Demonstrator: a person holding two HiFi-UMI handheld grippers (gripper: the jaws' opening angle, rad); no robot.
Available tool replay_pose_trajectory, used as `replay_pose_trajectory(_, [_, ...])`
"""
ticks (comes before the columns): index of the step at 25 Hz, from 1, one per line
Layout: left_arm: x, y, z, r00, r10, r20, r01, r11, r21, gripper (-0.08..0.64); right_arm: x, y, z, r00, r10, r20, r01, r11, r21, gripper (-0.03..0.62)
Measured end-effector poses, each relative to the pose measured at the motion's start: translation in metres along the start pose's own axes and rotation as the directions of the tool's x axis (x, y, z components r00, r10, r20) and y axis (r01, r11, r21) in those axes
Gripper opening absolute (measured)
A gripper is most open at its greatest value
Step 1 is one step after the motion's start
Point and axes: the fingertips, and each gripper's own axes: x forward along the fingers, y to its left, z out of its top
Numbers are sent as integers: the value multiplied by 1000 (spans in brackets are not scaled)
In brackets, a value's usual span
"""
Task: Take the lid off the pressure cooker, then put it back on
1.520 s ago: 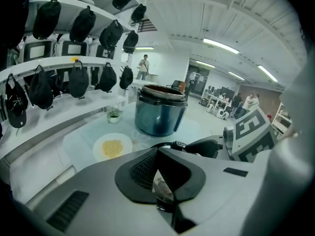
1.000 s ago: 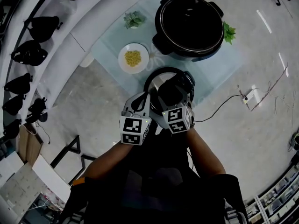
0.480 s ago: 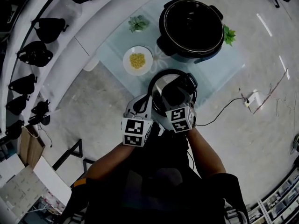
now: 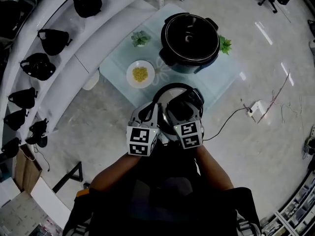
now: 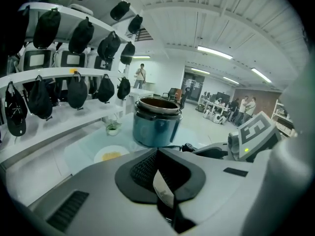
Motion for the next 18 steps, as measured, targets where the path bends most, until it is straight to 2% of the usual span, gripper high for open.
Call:
replay_pose_trajectory(6, [-20,-11,29,997,-30,77,30,1000,-2,8,-46,-12,28,996,-75,51,73,996,43,288])
replay_pose_trajectory(10, [-30,-15,45,992,-38,122,36,999,23,6,-75,-23,45,987,-123,99,117,991,68,288])
replay_pose_trajectory(18, [-33,-15,78,982,19,188,-22,1000,15,6,-120,-67,87,968,-172,180,166,985,49,288])
